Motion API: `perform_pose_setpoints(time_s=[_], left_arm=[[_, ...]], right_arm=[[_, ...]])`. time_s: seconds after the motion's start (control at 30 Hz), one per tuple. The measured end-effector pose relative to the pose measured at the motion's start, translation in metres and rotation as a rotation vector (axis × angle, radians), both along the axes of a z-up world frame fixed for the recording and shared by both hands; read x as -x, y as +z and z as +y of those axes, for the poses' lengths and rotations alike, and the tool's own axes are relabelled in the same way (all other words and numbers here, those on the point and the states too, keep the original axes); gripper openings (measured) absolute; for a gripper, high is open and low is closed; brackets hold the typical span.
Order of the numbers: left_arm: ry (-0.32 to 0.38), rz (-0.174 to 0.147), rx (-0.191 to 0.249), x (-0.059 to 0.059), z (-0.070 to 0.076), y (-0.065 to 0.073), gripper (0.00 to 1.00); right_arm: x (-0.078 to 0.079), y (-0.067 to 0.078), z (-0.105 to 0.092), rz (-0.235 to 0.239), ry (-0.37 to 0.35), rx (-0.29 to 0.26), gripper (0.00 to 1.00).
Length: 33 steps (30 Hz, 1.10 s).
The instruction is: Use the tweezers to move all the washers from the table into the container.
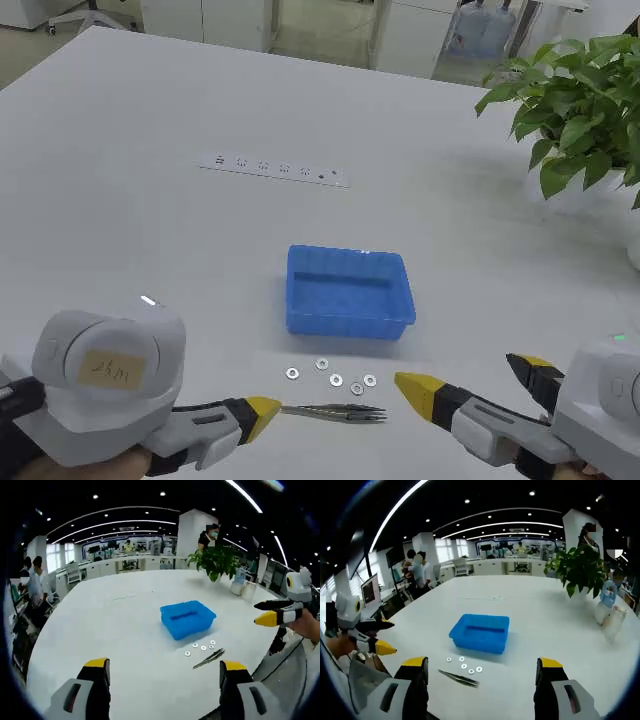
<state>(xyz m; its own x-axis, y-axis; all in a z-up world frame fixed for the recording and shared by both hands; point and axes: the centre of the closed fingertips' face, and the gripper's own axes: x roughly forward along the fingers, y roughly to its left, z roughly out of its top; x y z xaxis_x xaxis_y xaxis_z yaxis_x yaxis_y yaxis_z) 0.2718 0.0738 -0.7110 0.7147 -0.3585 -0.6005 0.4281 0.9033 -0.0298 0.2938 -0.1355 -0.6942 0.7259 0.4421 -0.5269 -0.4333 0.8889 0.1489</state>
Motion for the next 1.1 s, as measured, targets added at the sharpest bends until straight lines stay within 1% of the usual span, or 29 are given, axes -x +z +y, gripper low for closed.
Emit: perform_pose_setpoints(time_s=[0.13, 0.17, 0.23, 0.43, 0.53, 0.73, 0.83, 0.93, 1.03, 1.1], left_arm=[[0.021, -0.013, 0.014, -0.0016, 0.0024, 0.0041, 0.96], [0.025, -0.017, 0.017, -0.0023, 0.0032, 0.0047, 0.97], [0.032, -0.018, 0.021, -0.003, 0.0043, 0.0052, 0.97], [0.055, -0.019, 0.019, -0.0037, 0.0084, 0.0056, 0.99], [0.057, -0.012, 0.018, -0.0027, 0.0089, 0.0047, 0.99], [0.046, -0.011, 0.01, -0.0043, 0.0073, 0.0045, 0.99], [0.037, -0.005, 0.007, -0.0047, 0.0064, 0.0039, 0.96], [0.032, -0.008, 0.003, -0.0056, 0.0065, 0.0044, 0.94], [0.023, 0.001, 0.011, -0.0053, 0.0056, 0.003, 0.87], [0.018, 0.002, 0.013, -0.0053, 0.0043, 0.0024, 0.86]], right_arm=[[0.0021, -0.0019, 0.0009, 0.004, 0.003, 0.004, 0.83], [0.0026, -0.0017, 0.0009, 0.005, 0.002, 0.003, 0.83], [0.0029, -0.0007, 0.0002, 0.0, -0.003, -0.003, 0.84], [0.0045, -0.0029, -0.0021, 0.011, -0.012, -0.014, 0.86], [0.0047, -0.004, -0.0027, 0.012, -0.013, -0.01, 0.87], [0.0043, -0.0052, -0.0042, 0.011, -0.018, -0.002, 0.89], [0.0035, -0.0065, -0.0062, 0.015, -0.023, -0.002, 0.89], [0.0033, -0.0066, -0.008, 0.016, -0.029, -0.004, 0.89], [0.0039, -0.0064, -0.0087, 0.018, -0.033, -0.009, 0.88], [0.0038, -0.0069, -0.0089, 0.022, -0.034, -0.012, 0.88]])
